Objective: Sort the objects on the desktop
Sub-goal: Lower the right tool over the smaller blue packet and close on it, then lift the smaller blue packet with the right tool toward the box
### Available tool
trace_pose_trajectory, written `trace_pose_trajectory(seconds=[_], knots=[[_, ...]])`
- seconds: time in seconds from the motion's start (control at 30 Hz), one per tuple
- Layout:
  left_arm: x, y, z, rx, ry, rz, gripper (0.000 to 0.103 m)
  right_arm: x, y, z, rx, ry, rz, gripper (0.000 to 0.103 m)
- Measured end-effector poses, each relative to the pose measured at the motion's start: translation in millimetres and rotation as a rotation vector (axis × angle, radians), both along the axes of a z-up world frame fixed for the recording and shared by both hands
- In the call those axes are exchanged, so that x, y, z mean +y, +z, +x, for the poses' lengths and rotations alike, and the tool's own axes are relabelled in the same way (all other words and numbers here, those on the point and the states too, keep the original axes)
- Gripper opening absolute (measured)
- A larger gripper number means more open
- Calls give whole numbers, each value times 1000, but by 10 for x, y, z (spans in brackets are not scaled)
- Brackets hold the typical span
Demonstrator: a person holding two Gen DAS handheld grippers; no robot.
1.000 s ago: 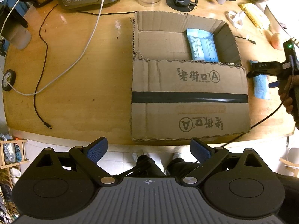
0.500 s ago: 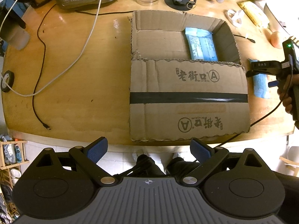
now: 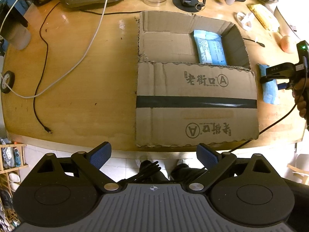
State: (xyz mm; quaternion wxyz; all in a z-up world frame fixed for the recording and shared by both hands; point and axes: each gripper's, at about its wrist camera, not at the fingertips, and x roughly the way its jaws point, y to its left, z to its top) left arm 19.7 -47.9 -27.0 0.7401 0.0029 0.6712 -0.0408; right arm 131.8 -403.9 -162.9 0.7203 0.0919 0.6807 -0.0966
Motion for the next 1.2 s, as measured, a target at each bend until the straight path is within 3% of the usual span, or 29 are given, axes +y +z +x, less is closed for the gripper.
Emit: trace_pose_trajectory(seconds=[0.77,1.2], knots=[[3,-10,4,-1,-4,-7,97,45,69,-131,3,4,2,58],[32,-33,-7,6,2,-9,97,79,349,-260,-17,-8,20,58]])
